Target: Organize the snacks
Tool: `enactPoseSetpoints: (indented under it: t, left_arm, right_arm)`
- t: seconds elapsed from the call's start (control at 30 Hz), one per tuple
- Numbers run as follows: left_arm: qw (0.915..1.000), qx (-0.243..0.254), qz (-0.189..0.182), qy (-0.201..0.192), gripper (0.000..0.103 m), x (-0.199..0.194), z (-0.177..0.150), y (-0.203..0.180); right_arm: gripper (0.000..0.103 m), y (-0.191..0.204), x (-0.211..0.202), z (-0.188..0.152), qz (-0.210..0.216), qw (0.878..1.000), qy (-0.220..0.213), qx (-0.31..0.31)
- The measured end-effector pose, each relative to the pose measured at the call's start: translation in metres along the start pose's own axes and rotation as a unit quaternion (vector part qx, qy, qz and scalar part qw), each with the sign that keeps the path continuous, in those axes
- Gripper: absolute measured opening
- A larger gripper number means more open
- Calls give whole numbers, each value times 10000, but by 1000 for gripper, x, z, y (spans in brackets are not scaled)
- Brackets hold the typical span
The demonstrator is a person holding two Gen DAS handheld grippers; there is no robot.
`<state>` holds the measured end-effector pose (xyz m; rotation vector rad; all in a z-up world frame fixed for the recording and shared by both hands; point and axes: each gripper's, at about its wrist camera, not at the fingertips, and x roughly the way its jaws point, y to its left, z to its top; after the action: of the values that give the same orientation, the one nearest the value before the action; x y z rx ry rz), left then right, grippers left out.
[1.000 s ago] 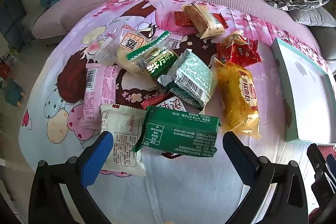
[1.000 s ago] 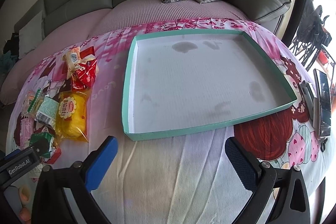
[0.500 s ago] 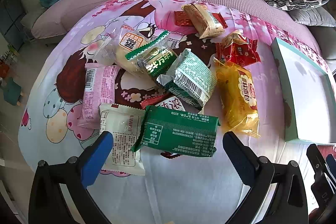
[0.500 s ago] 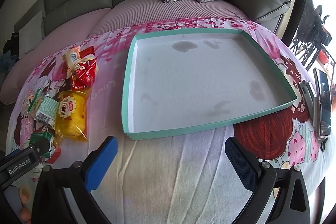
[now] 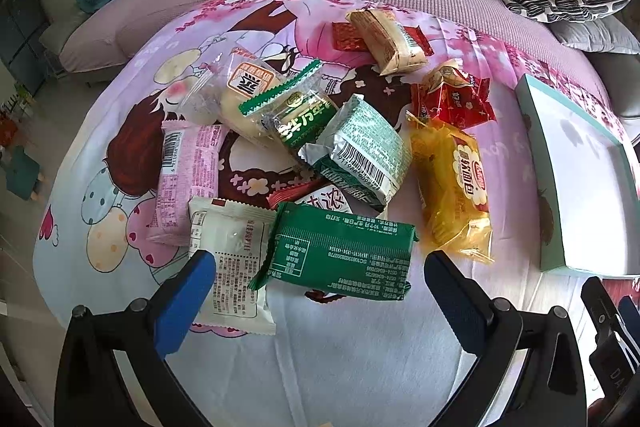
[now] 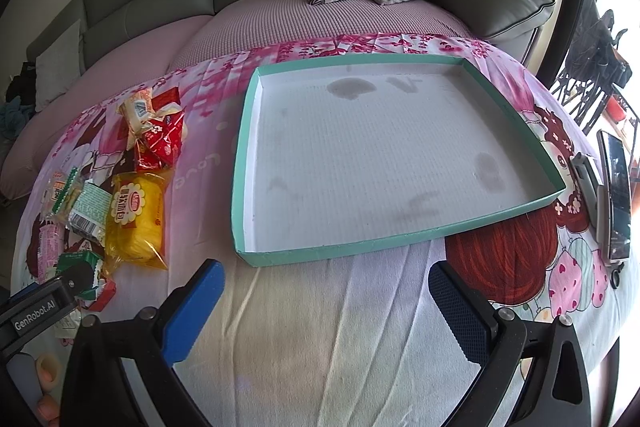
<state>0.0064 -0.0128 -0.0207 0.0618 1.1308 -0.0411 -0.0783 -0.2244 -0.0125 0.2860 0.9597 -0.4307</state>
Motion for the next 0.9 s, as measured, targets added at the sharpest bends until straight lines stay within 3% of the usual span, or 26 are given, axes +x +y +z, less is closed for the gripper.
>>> enactPoseSetpoints:
  t: [0.47,0.57,0.67,0.9]
  left_arm:
    - [9998,-157,-82,-47,103,-2,1,6]
    - [9987,-468,-67,-176,103,-7,4,18]
    - [9953,-909,-23,-338,103,-12,7,40]
    - [9857,-1668,41,-248,103,-8,7,90]
  right_arm:
    - [103,4,-1,-1,23,10000,-40,-65]
    - [103,9,-6,1,159,9996,-189,-143]
    - [103,23,-12,2,570,9973,-338,-321]
    - [103,70,-16,2,1109,9878,-544,-950]
